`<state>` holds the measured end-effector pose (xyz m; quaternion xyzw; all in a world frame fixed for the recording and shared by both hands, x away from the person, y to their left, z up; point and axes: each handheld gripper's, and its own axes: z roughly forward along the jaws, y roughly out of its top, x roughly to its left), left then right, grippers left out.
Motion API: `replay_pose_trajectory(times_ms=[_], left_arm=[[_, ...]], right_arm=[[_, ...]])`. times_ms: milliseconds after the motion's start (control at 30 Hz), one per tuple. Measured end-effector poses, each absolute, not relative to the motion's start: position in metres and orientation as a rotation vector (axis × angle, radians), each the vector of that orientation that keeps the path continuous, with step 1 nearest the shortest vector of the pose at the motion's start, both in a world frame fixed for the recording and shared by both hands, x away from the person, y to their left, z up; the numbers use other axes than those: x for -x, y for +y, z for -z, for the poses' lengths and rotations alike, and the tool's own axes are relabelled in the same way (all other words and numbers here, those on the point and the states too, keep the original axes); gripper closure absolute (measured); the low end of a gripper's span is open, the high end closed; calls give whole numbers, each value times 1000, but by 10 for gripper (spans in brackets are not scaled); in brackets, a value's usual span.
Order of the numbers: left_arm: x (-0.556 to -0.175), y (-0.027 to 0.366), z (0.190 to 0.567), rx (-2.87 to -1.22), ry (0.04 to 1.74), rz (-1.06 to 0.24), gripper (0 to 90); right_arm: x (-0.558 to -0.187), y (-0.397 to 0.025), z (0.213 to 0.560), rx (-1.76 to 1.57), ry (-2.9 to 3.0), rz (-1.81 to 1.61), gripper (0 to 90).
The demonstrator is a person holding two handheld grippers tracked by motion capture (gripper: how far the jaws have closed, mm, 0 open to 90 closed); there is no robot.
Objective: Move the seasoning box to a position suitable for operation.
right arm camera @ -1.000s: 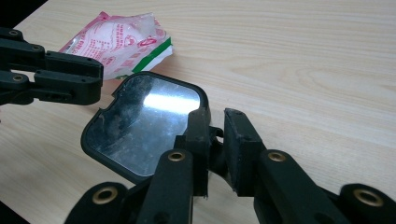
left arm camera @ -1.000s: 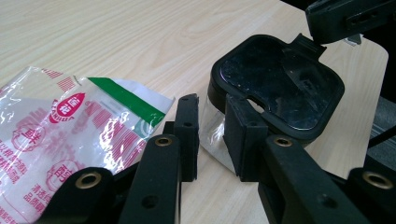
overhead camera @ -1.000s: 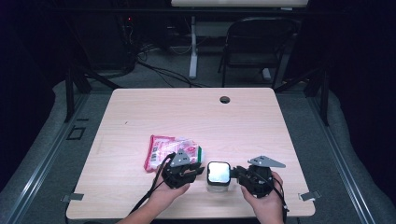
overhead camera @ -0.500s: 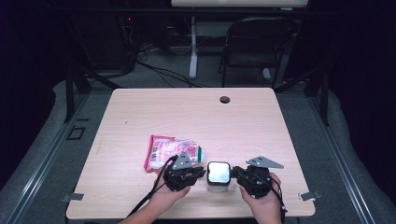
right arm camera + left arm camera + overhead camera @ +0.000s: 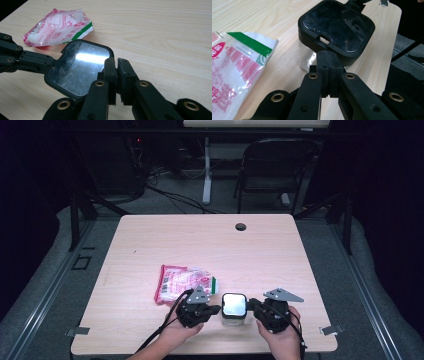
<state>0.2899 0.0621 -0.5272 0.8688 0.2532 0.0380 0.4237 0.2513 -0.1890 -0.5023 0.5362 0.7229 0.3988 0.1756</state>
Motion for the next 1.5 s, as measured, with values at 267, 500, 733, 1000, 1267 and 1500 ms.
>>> replay_pose_trajectory(times_ms=[267,500,733,1000,1267,1500], left_arm=[[-289,62,527,-2186,630,-90,900],[-289,62,526,-2171,631,-94,900],[-290,63,525,-2157,634,-84,900],[-289,61,528,-2200,611,-104,900],[-290,63,526,-2200,567,-113,900],[-291,64,524,-2177,573,-86,900]], right_arm=[[-250,-188,503,-1522,2031,-1147,858],[-250,-188,504,-1524,2024,-1149,858],[-250,-188,504,-1523,2022,-1156,858],[-249,-189,504,-1526,2024,-1151,858],[-249,-189,505,-1528,2015,-1159,859],[-249,-188,505,-1531,2009,-1161,860]])
